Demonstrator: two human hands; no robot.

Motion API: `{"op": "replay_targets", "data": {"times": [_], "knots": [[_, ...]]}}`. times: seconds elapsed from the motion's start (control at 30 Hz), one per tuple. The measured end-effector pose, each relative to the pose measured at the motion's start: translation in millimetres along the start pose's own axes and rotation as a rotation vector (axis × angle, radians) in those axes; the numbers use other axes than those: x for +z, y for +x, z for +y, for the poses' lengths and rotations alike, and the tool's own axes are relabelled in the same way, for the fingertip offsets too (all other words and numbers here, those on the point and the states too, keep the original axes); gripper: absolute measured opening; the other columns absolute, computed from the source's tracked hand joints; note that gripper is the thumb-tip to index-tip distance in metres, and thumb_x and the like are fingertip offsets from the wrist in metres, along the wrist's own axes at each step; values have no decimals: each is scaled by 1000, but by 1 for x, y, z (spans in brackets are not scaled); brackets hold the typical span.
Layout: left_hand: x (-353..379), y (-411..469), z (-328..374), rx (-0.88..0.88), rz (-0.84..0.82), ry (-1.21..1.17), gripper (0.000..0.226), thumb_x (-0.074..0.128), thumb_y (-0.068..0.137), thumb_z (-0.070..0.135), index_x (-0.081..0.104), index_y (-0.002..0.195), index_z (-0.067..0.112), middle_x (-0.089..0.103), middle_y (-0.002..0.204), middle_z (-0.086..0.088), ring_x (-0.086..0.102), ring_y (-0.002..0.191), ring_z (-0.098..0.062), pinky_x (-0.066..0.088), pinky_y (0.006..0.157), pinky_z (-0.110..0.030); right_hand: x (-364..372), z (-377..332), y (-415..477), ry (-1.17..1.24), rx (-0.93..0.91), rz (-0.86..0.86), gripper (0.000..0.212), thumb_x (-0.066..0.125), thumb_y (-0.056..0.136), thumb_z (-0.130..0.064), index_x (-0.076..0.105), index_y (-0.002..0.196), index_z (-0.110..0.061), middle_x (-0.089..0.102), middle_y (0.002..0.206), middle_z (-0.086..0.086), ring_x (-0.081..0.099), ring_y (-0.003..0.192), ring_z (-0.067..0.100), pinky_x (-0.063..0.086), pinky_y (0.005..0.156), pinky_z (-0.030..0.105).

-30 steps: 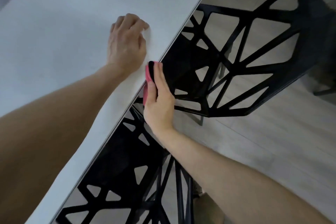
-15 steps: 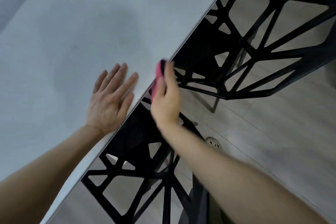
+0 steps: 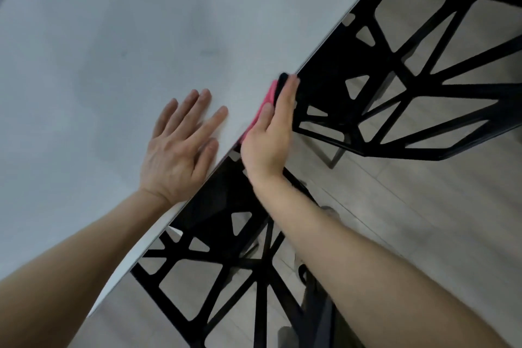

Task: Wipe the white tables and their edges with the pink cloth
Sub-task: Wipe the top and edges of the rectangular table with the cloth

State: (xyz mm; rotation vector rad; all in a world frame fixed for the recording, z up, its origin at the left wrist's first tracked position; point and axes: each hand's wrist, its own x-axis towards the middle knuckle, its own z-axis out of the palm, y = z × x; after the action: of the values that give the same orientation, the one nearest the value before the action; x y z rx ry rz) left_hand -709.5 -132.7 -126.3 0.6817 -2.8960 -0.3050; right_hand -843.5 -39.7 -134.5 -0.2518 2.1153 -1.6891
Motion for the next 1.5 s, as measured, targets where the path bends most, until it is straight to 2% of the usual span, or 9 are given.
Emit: {"op": "replay_targets", "data": {"times": [0.13, 0.37, 0.6, 0.9, 1.07, 1.17, 1.33, 1.43, 1.5], "knots": [[1, 1, 0, 1, 10, -5, 52, 49, 110, 26, 49, 162, 21, 31, 175, -11, 26, 164, -29, 28, 127, -63, -4, -4, 46, -3, -51, 107, 54, 35, 117, -10, 24, 170, -9, 21, 179, 8, 17, 163, 9, 15, 126, 10], [1, 1, 2, -11, 2, -11, 53, 51, 109, 25, 49, 162, 19, 32, 175, -13, 26, 164, -31, 27, 128, -64, -17, 5, -88, 3, -12, -314, 62, 43, 117, -17, 16, 172, -30, 16, 180, -7, 15, 164, 3, 27, 131, 26], [1, 0, 2, -3, -9, 3, 52, 43, 112, 26, 45, 164, 22, 29, 177, -8, 23, 165, -29, 25, 129, -62, -30, 4, 64, -5, -22, 50, 56, 49, 114, -10, 34, 167, -13, 50, 164, 5, 34, 144, 3, 29, 99, -8], [3, 0, -1, 23, 49, -19, 51, 46, 113, 26, 47, 163, 21, 33, 175, -7, 25, 165, -24, 22, 132, -56, -6, 3, 22, 31, 16, 192, 51, 53, 114, -22, 46, 164, -25, 56, 146, -2, 57, 126, 5, 34, 90, -7], [2, -5, -2, -53, 165, -16, 36, 56, 100, 12, 68, 133, 15, 58, 134, -12, 54, 127, -33, 39, 113, -48, 17, 30, -121, 63, 34, 27, 51, 54, 113, -28, 46, 163, -34, 53, 152, -15, 42, 122, -29, 34, 97, -5], [1, -7, 0, -75, 196, -1, 41, 54, 94, 2, 73, 127, 15, 62, 121, -9, 57, 114, -32, 44, 103, -45, 18, 29, -120, 45, 40, 21, 49, 58, 111, -20, 53, 159, -31, 56, 141, -17, 50, 118, -15, 33, 92, -6], [-17, -42, -10, -17, 71, -91, 54, 46, 92, 1, 70, 136, 19, 62, 147, -5, 52, 143, -29, 36, 120, -47, 15, 15, -53, -13, -27, 188, 49, 56, 111, -15, 54, 159, -27, 57, 142, -5, 58, 129, 10, 38, 97, 1], [-35, -116, -32, 58, -8, -34, 48, 50, 99, 5, 67, 141, 20, 54, 159, -6, 43, 154, -28, 33, 124, -52, 49, 18, -114, 65, 3, 252, 51, 50, 114, -16, 47, 163, -29, 53, 154, -4, 55, 139, 11, 48, 114, 27], [-49, -166, -54, 97, -49, -6, 46, 52, 106, 15, 63, 150, 21, 48, 164, -9, 41, 156, -31, 33, 124, -57, 65, 24, -195, 84, 17, 186, 51, 51, 114, -15, 47, 162, -30, 51, 159, -8, 52, 143, 4, 45, 117, 22]]}}
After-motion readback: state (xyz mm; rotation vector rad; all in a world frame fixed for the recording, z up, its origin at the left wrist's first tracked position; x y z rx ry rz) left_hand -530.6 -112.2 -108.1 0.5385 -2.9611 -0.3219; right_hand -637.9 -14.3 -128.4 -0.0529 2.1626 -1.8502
